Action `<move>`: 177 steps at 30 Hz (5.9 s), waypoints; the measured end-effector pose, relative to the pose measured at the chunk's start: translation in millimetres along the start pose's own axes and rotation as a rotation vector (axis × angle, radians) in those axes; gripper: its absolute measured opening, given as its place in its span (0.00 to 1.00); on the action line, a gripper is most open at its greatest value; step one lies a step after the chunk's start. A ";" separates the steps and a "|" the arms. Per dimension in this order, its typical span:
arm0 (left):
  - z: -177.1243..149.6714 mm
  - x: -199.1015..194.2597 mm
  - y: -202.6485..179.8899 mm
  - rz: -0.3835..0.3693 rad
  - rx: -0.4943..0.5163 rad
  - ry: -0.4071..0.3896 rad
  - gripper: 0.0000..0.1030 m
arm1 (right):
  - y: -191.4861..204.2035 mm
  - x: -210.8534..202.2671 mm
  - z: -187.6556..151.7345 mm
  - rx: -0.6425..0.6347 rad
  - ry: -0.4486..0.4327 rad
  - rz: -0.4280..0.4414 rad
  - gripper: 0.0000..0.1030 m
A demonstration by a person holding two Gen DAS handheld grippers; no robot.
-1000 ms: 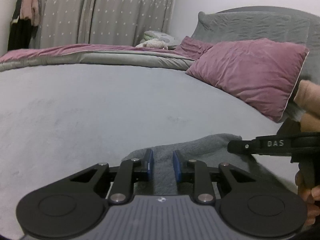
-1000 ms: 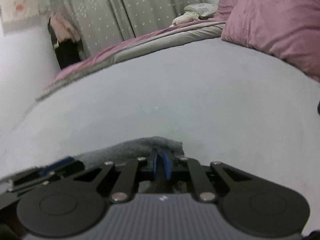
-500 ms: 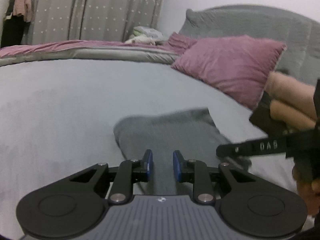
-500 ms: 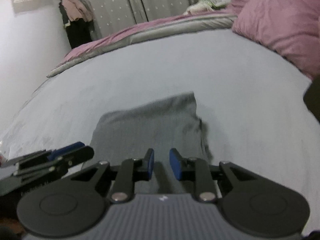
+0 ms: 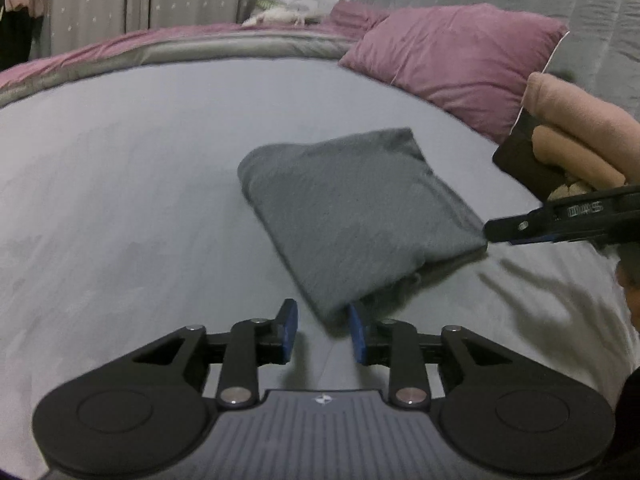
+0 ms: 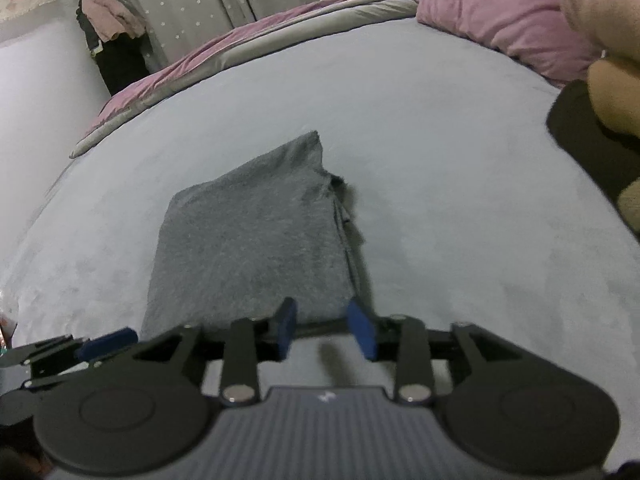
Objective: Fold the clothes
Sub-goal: 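Open both grippers and release the folded grey shirt, then grasp the folded grey shirt's sides with the left gripper while the right gripper grasps too, then lift and carry the folded grey shirt with both grippers toward the clothes stack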
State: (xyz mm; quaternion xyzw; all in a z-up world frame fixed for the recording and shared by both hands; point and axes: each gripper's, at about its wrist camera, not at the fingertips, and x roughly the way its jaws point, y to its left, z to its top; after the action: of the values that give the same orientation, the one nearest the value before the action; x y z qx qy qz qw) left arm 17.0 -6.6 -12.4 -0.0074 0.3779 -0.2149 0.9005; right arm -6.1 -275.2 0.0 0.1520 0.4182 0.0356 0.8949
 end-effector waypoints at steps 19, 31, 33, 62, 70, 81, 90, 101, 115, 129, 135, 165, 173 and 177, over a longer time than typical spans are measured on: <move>23.1 -2.4 16.9 0.028 -0.068 0.155 0.83 | -25.1 -21.7 -21.2 0.304 0.031 0.143 0.80; 34.8 15.7 42.8 -0.031 -0.194 0.168 0.83 | -33.7 -0.1 -27.0 0.401 0.058 0.173 0.82; 36.6 18.8 46.5 -0.044 -0.211 0.159 0.83 | -34.5 5.4 -26.9 0.411 0.063 0.179 0.82; 49.4 92.7 114.5 -0.347 -0.623 0.012 0.69 | -76.6 98.1 18.3 0.558 0.169 0.460 0.71; 54.2 104.8 110.7 -0.363 -0.633 -0.028 0.64 | -59.6 116.6 29.4 0.529 0.192 0.471 0.70; 52.9 108.7 104.2 -0.324 -0.650 -0.056 0.53 | -45.3 138.7 43.9 0.540 0.176 0.472 0.59; 51.6 102.9 102.4 -0.289 -0.685 -0.056 0.38 | -19.9 149.2 47.8 0.498 0.147 0.435 0.32; 65.7 82.9 90.1 -0.275 -0.676 -0.072 0.32 | -8.9 127.7 52.5 0.485 0.102 0.436 0.23; 93.4 39.9 70.0 -0.287 -0.614 -0.130 0.31 | 2.7 65.6 73.6 0.435 0.050 0.443 0.23; 151.4 11.2 6.3 -0.341 -0.491 -0.130 0.31 | -28.8 -20.5 106.0 0.460 0.010 0.411 0.23; 179.6 4.8 -33.8 -0.398 -0.447 -0.145 0.31 | -56.7 -62.6 127.4 0.480 -0.038 0.398 0.22; 268.2 57.7 -271.7 -0.631 -0.384 -0.047 0.31 | -274.5 -237.0 183.0 0.662 -0.194 0.222 0.22; 261.8 89.8 -303.6 -0.637 -0.403 -0.025 0.31 | -322.5 -231.0 195.2 0.685 -0.146 0.198 0.22; 258.3 104.0 -304.1 -0.619 -0.406 -0.040 0.31 | -337.2 -216.4 194.7 0.693 -0.146 0.210 0.22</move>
State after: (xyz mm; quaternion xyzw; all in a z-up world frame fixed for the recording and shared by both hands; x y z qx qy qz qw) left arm 142.3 -361.9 155.1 -0.3040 0.3752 -0.3976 0.7802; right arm -19.9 -684.4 175.4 0.4902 0.3227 -0.0272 0.8092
